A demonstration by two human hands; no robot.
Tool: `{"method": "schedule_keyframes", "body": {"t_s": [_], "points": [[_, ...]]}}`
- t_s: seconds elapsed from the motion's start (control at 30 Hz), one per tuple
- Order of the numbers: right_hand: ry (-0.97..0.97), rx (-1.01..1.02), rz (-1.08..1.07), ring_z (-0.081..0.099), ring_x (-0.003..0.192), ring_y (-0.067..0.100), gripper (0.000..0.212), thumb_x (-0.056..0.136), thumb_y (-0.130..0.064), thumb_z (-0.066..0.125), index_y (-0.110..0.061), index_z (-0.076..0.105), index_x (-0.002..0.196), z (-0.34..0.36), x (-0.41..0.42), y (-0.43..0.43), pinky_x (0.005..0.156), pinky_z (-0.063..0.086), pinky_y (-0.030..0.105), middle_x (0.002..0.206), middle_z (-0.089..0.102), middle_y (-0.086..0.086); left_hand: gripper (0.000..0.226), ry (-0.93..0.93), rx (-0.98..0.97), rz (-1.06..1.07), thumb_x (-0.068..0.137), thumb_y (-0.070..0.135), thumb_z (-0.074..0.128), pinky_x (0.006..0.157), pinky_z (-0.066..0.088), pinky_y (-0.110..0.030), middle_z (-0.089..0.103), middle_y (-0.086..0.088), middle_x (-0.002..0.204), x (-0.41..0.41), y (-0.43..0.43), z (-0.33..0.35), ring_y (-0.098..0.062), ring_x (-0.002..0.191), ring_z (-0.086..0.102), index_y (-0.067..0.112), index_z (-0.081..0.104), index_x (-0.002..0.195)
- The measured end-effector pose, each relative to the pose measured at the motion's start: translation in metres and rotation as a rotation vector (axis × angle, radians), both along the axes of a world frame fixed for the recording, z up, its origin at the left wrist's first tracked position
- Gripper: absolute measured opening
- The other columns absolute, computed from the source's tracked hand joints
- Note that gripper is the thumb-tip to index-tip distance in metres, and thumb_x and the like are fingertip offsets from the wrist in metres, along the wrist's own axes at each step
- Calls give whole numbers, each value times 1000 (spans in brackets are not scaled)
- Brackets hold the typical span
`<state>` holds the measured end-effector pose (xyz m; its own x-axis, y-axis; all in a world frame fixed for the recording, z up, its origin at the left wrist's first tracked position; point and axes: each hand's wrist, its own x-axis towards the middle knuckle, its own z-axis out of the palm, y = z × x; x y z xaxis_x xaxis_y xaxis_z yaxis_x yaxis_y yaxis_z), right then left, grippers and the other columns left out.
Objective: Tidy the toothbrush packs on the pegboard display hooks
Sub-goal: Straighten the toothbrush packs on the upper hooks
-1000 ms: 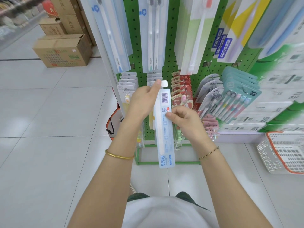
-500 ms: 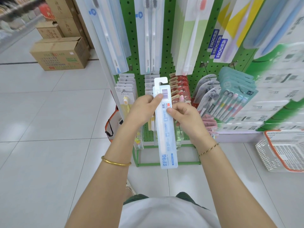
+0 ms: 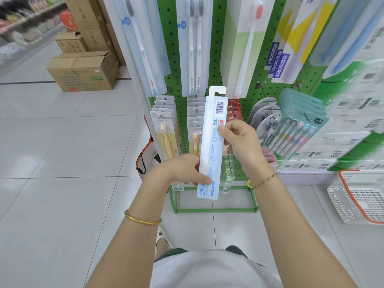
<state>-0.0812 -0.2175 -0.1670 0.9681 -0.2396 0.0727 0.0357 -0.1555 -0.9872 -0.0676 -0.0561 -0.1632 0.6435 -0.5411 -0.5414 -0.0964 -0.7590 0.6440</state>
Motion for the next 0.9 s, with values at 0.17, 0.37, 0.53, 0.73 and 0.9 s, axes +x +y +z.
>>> {"method": "schedule_keyframes", "body": {"t_s": [0.17, 0.37, 0.53, 0.73, 0.9], "points": [[-27, -32, -66, 48, 66, 23, 26, 88, -19, 64, -1, 55, 72, 2, 1, 2, 66, 48, 47, 72, 55, 12, 41, -181, -174, 240, 82, 20, 74, 69, 49, -21, 59, 8, 93, -5, -1, 8, -5, 83, 58, 19, 43, 109], [-75, -64, -98, 48, 58, 8, 21, 86, -17, 67, -9, 59, 68, 23, -2, 17, 63, 43, 29, 61, 53, -6, 71, -373, -434, 421, 74, 21, 80, 87, 53, -40, 51, -5, 121, -4, -9, 16, -20, 108, 57, 29, 24, 117], [-116, -91, -17, 49, 58, 2, 25, 88, -26, 65, -15, 61, 66, 45, -3, 28, 61, 42, 24, 66, 60, -1, 65, -477, -455, 435, 78, 26, 76, 87, 52, -39, 50, 1, 121, 1, -1, 33, -18, 107, 56, 25, 25, 118], [-156, -47, 39, 61, 77, 1, 13, 87, -34, 65, -26, 57, 94, 78, 8, 42, 66, 48, 21, 89, 64, -8, 42, -379, -603, 330, 90, 3, 51, 89, 53, -36, 55, 3, 112, 4, 20, 61, -15, 100, 62, 29, 31, 117], [-251, -50, 88, 56, 70, 2, 29, 84, -22, 70, -21, 55, 109, 118, 19, 63, 55, 45, 10, 88, 63, -3, 50, -325, -685, 311, 78, 12, 50, 100, 44, -50, 58, -4, 123, 14, 42, 89, -19, 111, 61, 36, 39, 120]]}}
